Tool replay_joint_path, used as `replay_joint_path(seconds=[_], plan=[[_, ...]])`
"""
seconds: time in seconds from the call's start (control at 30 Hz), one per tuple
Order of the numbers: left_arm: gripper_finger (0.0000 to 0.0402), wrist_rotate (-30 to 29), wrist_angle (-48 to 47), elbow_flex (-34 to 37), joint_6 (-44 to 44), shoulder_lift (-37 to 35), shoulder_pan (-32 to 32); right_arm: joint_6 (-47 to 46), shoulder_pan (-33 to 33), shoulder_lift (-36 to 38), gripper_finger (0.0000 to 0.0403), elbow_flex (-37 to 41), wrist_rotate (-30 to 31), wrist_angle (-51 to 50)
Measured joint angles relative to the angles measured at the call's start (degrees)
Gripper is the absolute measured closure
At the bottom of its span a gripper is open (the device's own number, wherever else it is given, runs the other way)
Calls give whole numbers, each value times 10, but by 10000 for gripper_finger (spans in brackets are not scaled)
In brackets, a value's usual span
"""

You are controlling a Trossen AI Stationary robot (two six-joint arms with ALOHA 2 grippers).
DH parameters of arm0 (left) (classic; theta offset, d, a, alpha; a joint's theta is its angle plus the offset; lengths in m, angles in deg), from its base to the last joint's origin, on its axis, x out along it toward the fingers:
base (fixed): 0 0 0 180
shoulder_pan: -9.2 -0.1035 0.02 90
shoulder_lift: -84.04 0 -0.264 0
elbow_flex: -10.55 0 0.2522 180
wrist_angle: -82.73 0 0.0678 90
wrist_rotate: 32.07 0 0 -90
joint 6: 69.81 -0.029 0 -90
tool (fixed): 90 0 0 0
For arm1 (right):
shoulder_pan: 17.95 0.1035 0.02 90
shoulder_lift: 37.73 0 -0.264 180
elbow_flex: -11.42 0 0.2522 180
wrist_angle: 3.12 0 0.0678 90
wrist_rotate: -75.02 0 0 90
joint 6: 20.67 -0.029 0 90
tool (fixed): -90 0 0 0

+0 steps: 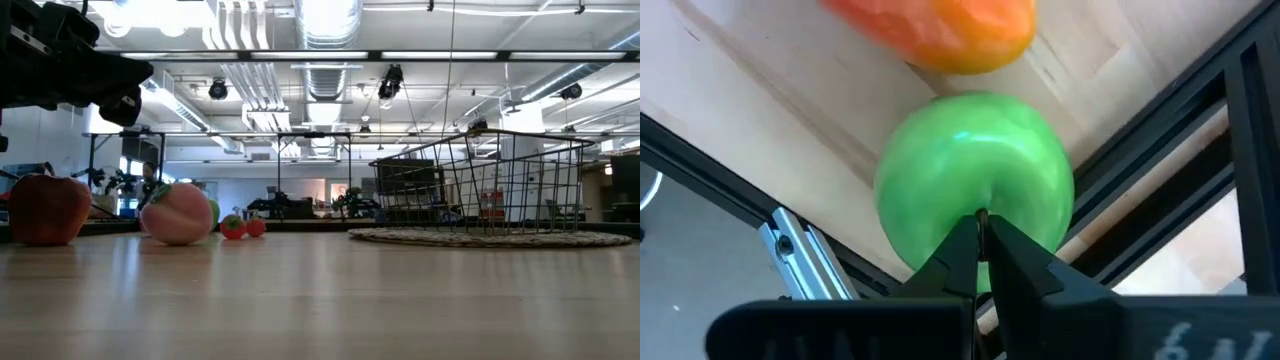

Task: Build produce basket
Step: Put the bottom green apple into the gold wire basket

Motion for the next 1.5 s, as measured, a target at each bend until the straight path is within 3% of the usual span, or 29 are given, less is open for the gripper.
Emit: replay_joint_path(seconds=[0.5, 0.83, 1.2, 1.5], plan=[[400, 0, 0, 0, 0, 0, 0, 59, -36, 1, 394, -107, 84, -197], [400, 0, 0, 0, 0, 0, 0, 192, -118, 29, 394, -135, 271, -193], [400, 0, 0, 0, 0, 0, 0, 414, -290, 95, 394, -140, 428, -194], [400, 0, 0, 0, 0, 0, 0, 585, -515, 178, 394, -140, 424, -194]])
